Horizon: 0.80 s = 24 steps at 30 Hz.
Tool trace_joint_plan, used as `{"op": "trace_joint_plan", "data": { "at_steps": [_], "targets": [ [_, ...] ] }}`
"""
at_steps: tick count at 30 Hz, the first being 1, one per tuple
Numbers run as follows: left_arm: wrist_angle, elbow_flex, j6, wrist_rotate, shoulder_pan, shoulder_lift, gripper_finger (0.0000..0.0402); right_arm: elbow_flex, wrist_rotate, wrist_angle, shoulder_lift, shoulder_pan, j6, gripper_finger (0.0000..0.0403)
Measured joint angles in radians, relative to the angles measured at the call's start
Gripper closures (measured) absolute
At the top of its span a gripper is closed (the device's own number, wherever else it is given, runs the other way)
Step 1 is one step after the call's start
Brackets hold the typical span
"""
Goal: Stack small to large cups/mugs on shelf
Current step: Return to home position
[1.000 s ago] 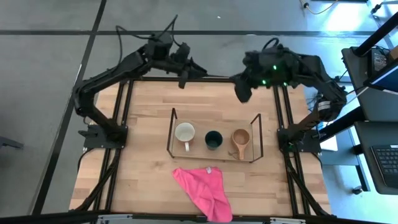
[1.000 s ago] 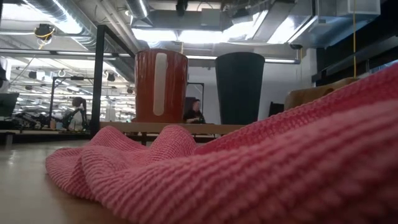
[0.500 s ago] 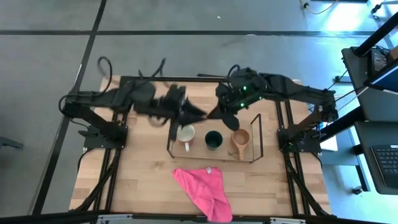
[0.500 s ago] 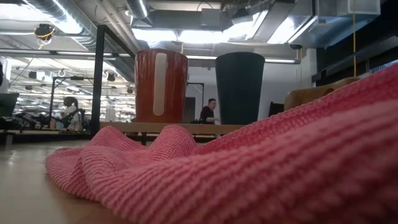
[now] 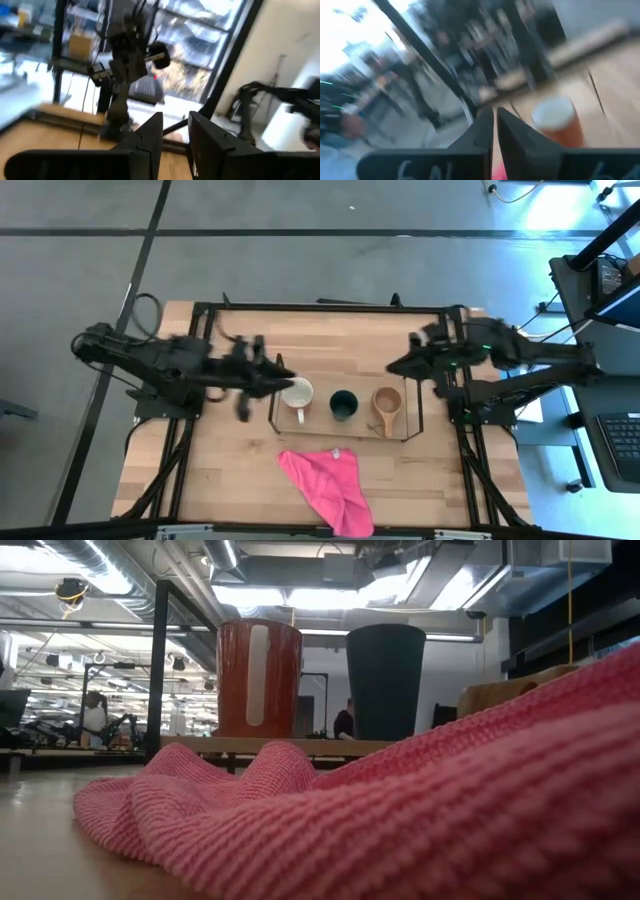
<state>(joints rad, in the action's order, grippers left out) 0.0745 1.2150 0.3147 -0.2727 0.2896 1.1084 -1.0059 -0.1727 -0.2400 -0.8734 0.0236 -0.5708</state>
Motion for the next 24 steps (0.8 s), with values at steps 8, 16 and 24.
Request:
{"op": "trace_joint_plan", "data": {
  "at_steps": [8,16,24],
  "targets": [
    [-0.138,-0.354,-0.011,-0.248,-0.028,-0.389,0.0315,0.219,0.017,0.091,0.291,-0.001,-0.183,0.0377],
    [-0.325,-0.539,-0.006,-0.007,-0.025,-0.528,0.0316,0.262,-0.013,0.359,0.359,0.032,-0.017,0.0377],
    [-0.603,-0.756,-0.061,0.135,-0.046,-0.588,0.0316,0.262,-0.003,0.228,0.354,0.034,0.049,0.0377]
  ]
}}
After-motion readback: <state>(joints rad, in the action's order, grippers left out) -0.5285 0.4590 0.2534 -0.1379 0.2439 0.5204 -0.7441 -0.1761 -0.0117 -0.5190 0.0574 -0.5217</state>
